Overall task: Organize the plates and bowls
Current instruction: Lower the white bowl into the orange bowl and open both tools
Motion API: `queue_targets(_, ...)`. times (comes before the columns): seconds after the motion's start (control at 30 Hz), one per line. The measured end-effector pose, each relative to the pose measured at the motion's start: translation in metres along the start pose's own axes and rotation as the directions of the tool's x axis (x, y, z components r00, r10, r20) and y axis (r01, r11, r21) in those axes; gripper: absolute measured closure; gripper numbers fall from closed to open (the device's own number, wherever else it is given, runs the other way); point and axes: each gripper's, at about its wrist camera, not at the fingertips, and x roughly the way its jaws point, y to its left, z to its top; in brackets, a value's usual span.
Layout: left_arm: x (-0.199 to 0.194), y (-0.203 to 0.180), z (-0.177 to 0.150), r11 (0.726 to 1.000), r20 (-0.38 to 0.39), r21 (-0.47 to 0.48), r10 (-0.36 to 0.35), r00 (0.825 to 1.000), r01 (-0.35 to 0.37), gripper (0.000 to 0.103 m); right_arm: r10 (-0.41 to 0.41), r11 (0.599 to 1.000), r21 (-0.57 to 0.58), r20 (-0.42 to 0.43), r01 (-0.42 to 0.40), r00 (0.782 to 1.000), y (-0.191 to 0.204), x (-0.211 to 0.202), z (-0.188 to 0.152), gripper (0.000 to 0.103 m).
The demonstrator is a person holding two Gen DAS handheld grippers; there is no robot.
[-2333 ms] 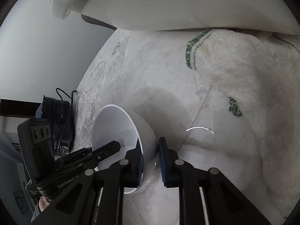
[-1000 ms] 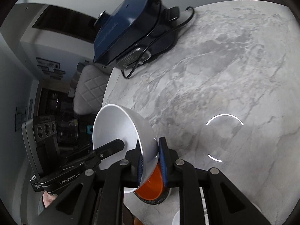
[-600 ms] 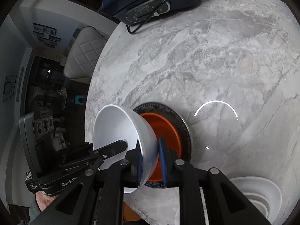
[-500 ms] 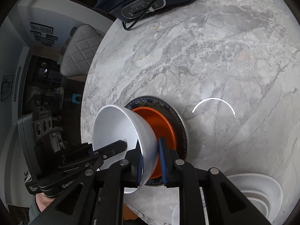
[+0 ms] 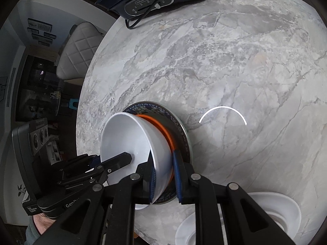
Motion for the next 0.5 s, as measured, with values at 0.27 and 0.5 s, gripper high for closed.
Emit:
queue_targets(0.27,-0.001,0.000,0.000,1.000,0.004,-0.004,0.011,1.000,-0.011,0.086,-0.158,0.971,-0.180,0.012,0.157,0.987,0.027,0.007,-0.002,0.085)
queue_targets(0.5,-0.003,0.001,-0.002,1.000,0.026,-0.025,-0.003,1.000,0.004,0.077,-0.186,0.959,-0.215,0.014,0.184,0.983,0.029,0.012,-0.004,0.085)
